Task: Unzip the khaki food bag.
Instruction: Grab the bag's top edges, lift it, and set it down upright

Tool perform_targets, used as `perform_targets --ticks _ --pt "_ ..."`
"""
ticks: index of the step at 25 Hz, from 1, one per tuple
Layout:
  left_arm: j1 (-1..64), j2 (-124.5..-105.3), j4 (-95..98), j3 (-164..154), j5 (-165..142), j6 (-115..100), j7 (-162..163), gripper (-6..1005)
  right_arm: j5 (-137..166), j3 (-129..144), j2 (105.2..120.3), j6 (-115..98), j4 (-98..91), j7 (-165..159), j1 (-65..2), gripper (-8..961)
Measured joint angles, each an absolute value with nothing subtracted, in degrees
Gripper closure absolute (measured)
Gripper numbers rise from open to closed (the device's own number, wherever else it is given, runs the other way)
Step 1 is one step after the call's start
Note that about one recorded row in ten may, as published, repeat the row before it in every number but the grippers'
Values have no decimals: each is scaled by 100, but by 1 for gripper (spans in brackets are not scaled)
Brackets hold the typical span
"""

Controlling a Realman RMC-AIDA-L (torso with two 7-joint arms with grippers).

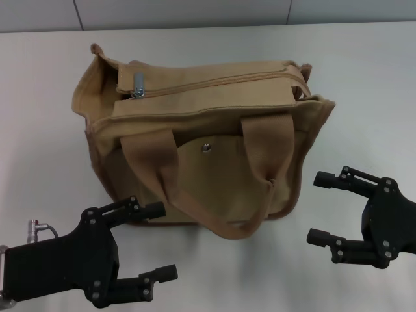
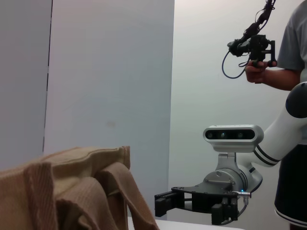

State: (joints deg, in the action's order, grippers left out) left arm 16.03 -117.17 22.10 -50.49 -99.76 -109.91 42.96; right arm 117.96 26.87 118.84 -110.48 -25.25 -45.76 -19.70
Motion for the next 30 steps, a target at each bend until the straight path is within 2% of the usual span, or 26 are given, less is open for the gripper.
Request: perform_targets --ticks 13,20,22,23,25,26,30 --pt "1580 -11724 2215 -4997 -9932 -11001 4249 187 11781 2667 11902 -11011 -2519 -4620 -2055 110" --pt "1302 -11593 2167 -4342 -9911 -10911 4105 187 11715 2478 11907 -11010 -2523 -4602 -1990 110" --pt "1075 -11670 2155 -3603 -9913 -10677 3989 187 11711 2470 11905 -11006 -2523 -4597 -1983 110" --pt "1000 -11782 2121 -3265 -9902 -10533 3719 187 11709 2465 11905 -10987 -2523 -4594 -1985 110" --pt "1000 -11782 2121 -3265 -9902 -10533 3719 187 11709 2472 11907 -10966 -2523 -4595 -1998 110" --pt "1023 -11868 1959 -3048 -9905 -10427 3346 187 11710 2481 11910 -10945 -2523 -4595 -2012 110" --pt "1226 -11870 1582 -2971 -9904 -10292 3072 187 11721 2513 11911 -10866 -2523 -4613 -2048 110"
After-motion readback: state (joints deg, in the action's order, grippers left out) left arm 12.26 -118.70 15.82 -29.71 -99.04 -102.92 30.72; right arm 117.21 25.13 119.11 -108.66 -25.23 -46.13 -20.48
